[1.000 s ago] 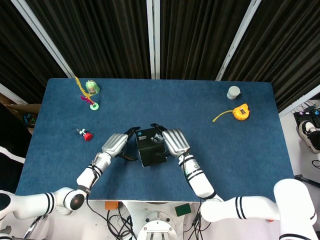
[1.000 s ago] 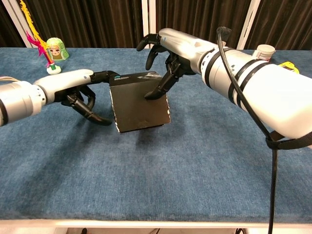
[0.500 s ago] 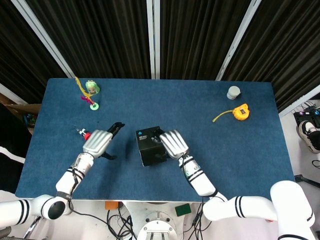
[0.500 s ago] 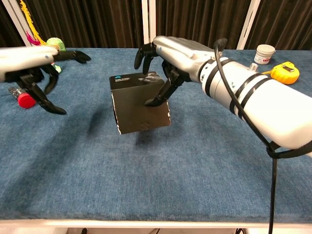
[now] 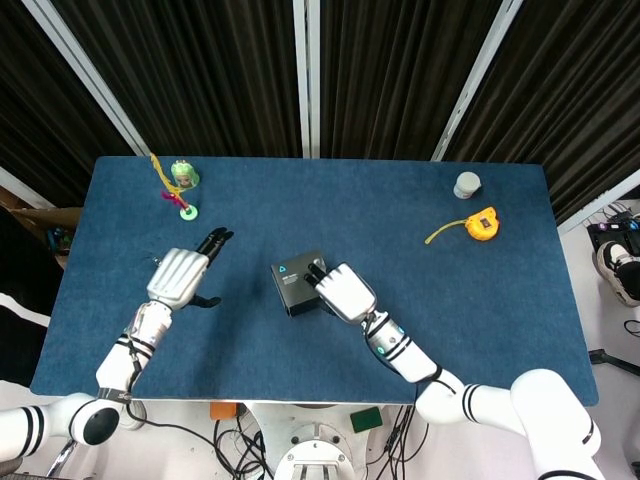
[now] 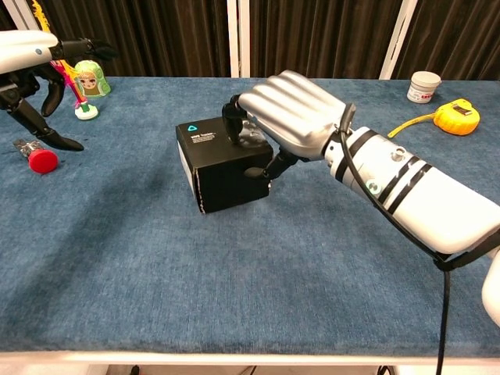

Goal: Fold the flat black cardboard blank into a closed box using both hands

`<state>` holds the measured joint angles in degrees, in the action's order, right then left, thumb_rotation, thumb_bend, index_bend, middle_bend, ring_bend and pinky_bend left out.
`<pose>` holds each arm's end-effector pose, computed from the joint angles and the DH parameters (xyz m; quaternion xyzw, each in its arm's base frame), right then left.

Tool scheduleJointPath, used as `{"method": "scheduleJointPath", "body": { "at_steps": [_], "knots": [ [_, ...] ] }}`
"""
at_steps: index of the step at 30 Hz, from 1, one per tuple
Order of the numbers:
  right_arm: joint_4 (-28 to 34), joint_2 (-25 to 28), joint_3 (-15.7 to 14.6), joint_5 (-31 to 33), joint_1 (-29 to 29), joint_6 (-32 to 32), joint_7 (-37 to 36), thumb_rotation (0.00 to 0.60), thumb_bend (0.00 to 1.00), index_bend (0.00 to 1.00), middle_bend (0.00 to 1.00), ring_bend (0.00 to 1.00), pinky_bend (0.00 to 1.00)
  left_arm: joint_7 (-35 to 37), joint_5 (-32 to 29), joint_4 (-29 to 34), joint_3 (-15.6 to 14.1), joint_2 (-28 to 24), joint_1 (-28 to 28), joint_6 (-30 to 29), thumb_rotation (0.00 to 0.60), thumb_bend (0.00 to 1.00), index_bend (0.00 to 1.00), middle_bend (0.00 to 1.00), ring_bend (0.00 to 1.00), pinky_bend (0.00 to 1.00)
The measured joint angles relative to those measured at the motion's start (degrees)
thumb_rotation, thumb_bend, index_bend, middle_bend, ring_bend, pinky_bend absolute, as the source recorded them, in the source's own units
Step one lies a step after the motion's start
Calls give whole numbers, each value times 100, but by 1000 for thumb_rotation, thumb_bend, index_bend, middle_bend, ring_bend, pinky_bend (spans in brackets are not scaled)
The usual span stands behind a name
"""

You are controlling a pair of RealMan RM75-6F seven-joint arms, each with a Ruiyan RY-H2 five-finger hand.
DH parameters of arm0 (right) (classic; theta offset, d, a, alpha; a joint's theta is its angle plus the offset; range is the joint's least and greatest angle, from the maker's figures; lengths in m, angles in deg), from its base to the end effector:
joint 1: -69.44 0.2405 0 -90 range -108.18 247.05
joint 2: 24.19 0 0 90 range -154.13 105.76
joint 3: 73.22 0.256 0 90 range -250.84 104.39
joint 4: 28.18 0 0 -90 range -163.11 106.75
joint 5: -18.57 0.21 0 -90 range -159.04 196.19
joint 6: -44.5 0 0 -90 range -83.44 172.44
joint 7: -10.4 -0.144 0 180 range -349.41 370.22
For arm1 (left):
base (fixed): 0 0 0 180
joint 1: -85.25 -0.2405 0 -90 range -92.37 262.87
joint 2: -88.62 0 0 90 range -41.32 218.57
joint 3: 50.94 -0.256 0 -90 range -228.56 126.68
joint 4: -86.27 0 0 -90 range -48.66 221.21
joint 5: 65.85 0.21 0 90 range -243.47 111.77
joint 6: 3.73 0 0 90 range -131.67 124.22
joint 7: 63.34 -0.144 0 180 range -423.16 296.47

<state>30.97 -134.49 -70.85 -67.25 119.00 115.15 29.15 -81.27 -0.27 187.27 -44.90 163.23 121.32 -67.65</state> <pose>-0.0841 -0.3212 -0.0944 0.7874 -0.1347 0.4660 0.3803 -0.1703 0.3052 0.0535 -0.7118 -0.3943 -0.3840 0.4364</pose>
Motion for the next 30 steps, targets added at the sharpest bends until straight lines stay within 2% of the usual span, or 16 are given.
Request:
{"method": "scheduleJointPath", "body": {
  "at_steps": [5,9,12,14,15,18,19,21,23,26,28,30],
  "knots": [
    [-1062,-404,-136,-491,-42,329,-402,600,347,592,555,773,1000,200,174,-76,2,16,-80,-53,600,63,23,46,634,959],
    [-1351,-585,-130,-696,-89,548,-723,600,345,586,549,772,1000,282,289,-114,4,-8,-138,-101,600,62,24,46,634,958],
    [-1250,-534,-77,-739,-131,701,-898,600,335,497,521,767,1000,346,362,-150,-4,-23,-214,-190,600,62,23,57,615,956],
    [-1035,-416,-26,-743,-184,796,-1001,600,325,364,471,734,1000,371,446,-202,-39,-30,-293,-294,600,62,23,81,578,949],
    [-912,-341,-3,-743,-218,859,-1032,600,319,330,454,716,1000,370,491,-240,-65,-32,-337,-355,600,62,24,85,562,945],
    [-406,27,58,-717,-385,1049,-1055,600,254,217,377,629,1000,335,658,-440,-202,-36,-547,-625,600,62,24,85,484,884],
    [-164,219,70,-693,-478,1114,-1035,600,230,182,355,598,987,310,729,-536,-266,-47,-649,-744,600,61,25,85,447,838],
    [234,536,74,-635,-648,1198,-987,600,208,146,319,522,886,259,823,-655,-344,-77,-790,-932,600,61,28,85,372,738],
    [753,960,51,-526,-882,1259,-912,600,203,118,274,375,608,184,925,-760,-425,-128,-966,-1180,600,61,39,86,290,586],
    [1546,1705,-41,-315,-1250,1302,-777,600,218,99,270,244,343,122,1070,-924,-557,-263,-1299,-1574,600,61,45,87,210,434],
    [2026,2313,-130,-171,-1532,1360,-590,600,231,87,279,196,275,112,1142,-1029,-653,-369,-1563,-1841,600,61,46,86,170,354],
    [2391,2836,-223,-51,-1809,1442,-402,600,239,68,233,127,214,140,1203,-1145,-740,-441,-1782,-2042,600,61,53,87,132,300]
  ]
}}
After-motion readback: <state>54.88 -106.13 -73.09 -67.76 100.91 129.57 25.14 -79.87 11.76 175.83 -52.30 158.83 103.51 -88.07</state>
